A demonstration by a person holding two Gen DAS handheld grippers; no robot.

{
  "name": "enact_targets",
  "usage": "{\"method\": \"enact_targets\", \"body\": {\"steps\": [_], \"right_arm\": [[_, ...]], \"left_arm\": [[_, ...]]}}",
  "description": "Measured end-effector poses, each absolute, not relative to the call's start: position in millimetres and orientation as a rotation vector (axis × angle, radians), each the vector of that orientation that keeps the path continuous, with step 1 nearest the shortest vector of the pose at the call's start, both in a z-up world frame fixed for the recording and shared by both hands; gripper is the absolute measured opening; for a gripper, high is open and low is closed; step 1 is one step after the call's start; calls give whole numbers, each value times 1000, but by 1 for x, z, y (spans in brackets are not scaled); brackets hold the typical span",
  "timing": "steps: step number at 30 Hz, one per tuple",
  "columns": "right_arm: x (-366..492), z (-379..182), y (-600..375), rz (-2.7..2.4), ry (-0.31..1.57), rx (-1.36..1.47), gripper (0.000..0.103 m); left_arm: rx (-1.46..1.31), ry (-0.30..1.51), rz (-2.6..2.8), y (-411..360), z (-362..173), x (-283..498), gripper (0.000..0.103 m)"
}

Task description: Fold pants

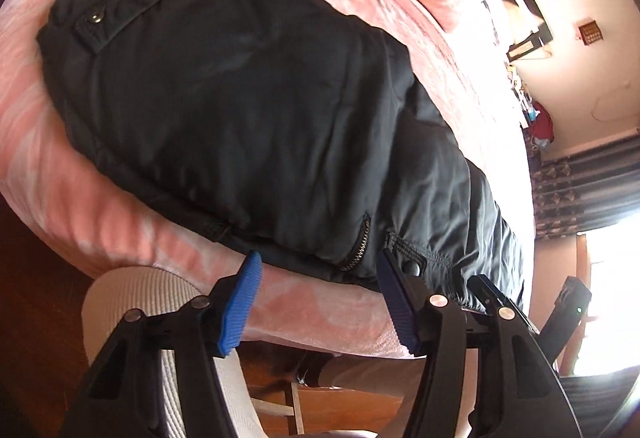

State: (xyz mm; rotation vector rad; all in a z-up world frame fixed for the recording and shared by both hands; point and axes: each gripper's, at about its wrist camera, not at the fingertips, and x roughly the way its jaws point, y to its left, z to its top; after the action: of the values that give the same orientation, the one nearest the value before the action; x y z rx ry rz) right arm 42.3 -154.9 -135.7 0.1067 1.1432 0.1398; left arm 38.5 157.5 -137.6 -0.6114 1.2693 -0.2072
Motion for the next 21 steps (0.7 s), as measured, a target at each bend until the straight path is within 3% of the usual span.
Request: {"method": "enact_targets", "body": {"steps": [11, 14, 16, 18, 21], "right_arm": [[48, -145, -152, 130, 1162, 79, 42], [50, -147, -150, 130, 1167, 75, 43], [51, -148, -149, 130, 1168, 73, 43], [50, -149, -148, 131, 1168, 69, 43], [51, -149, -148, 130, 1169, 70, 44]], "left_arm": [[-704, 1260, -191, 168, -154, 57, 55], [-709, 1278, -155, 171, -162, 62, 42], [-690, 1281, -116, 173, -165, 61, 19], [-708, 1267, -104, 178, -167, 58, 9], [-715, 1230, -84, 179, -161, 49, 2]]}}
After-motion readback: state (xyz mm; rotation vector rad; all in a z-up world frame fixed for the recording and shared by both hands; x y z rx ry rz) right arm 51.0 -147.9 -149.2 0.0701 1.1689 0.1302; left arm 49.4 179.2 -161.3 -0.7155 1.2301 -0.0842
